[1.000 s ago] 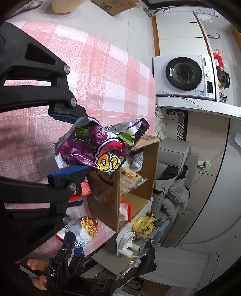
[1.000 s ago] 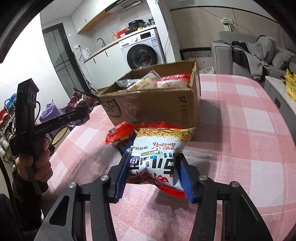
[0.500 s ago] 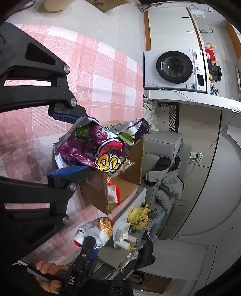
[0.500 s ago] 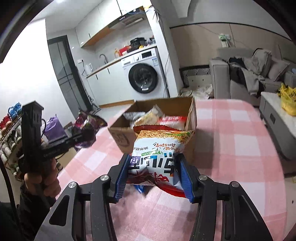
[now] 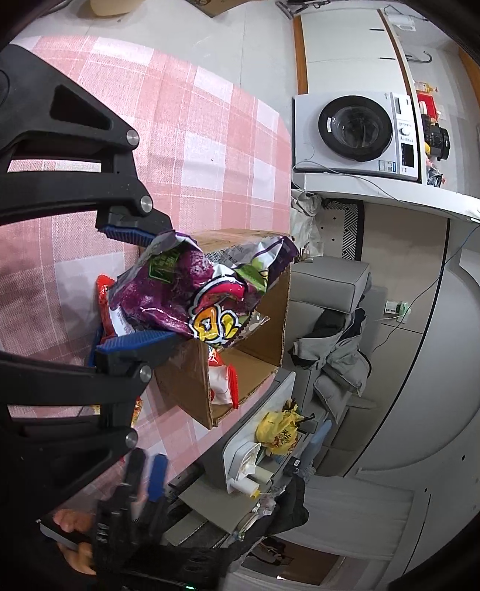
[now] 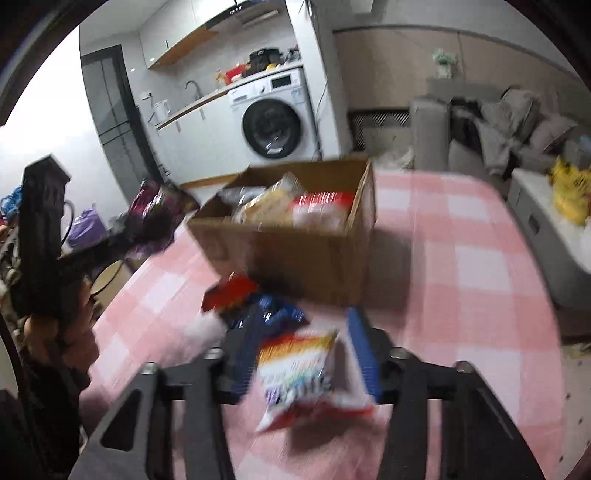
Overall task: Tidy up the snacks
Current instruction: 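Lift both bags toward the SF box opening, then lower the candy bag with the left tool while the right tool lowers the noodle bag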
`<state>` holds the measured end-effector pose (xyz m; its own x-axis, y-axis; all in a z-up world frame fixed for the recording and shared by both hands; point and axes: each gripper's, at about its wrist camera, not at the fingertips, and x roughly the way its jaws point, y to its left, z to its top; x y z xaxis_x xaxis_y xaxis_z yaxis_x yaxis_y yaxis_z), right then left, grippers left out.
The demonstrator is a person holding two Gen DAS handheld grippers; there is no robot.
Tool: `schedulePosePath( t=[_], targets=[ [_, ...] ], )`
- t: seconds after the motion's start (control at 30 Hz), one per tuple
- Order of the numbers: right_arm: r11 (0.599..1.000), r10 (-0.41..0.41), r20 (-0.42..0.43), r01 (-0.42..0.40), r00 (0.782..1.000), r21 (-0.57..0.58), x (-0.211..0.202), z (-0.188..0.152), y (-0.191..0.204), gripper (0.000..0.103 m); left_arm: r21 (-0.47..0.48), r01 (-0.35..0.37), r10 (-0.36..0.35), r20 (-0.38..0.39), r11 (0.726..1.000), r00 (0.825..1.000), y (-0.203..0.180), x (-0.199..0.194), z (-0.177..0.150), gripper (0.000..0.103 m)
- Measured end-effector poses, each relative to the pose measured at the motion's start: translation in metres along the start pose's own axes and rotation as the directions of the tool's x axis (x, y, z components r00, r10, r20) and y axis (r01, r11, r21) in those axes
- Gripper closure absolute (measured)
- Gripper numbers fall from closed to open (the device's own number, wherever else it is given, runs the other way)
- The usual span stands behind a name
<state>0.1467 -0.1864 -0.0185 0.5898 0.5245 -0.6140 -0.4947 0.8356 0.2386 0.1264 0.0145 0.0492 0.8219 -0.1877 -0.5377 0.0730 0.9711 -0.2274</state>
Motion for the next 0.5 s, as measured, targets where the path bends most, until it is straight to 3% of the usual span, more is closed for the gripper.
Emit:
schedulePosePath(
  t=[0.03, 0.13, 0.2, 0.27, 0.33, 0.5],
  targets=[
    [1.0, -0.002, -0.027, 0.001, 1.0, -0.011, 0.005, -0.005, 0.001, 0.029, 0.001, -0.002, 0.002, -0.002, 1.0, 1.0, 0.0, 0.003, 0.001, 0.066],
    [0.998, 0.021, -0.102, -0.027, 0.995, -0.057, 0.023, -0.017, 0.008, 0.028, 0.004, -0.002, 0.003, -0.009, 1.0, 1.0, -0.003, 0.008, 0.002, 0.066],
    [0.996, -0.004, -0.138, -0.008, 0.99, -0.089, 0.035, -0.024, 0.013, 0.028, 0.008, -0.005, 0.005, -0.008, 1.0, 1.0, -0.004, 0.01, 0.003, 0.066],
    [0.994, -0.042, -0.154, 0.025, 0.987, -0.109, 0.046, -0.029, 0.014, 0.046, 0.013, -0.004, 0.005, -0.008, 1.0, 1.0, -0.006, 0.01, 0.004, 0.066],
    [0.995, -0.028, -0.138, 0.015, 0.99, -0.095, 0.045, -0.028, 0.012, 0.055, 0.016, -0.007, 0.007, -0.009, 1.0, 1.0, -0.006, 0.011, 0.004, 0.066],
    [0.998, -0.001, -0.072, -0.004, 0.997, -0.062, 0.028, -0.016, 0.006, 0.056, 0.013, -0.01, 0.01, -0.004, 1.0, 1.0, -0.005, 0.012, 0.004, 0.066]
  ],
)
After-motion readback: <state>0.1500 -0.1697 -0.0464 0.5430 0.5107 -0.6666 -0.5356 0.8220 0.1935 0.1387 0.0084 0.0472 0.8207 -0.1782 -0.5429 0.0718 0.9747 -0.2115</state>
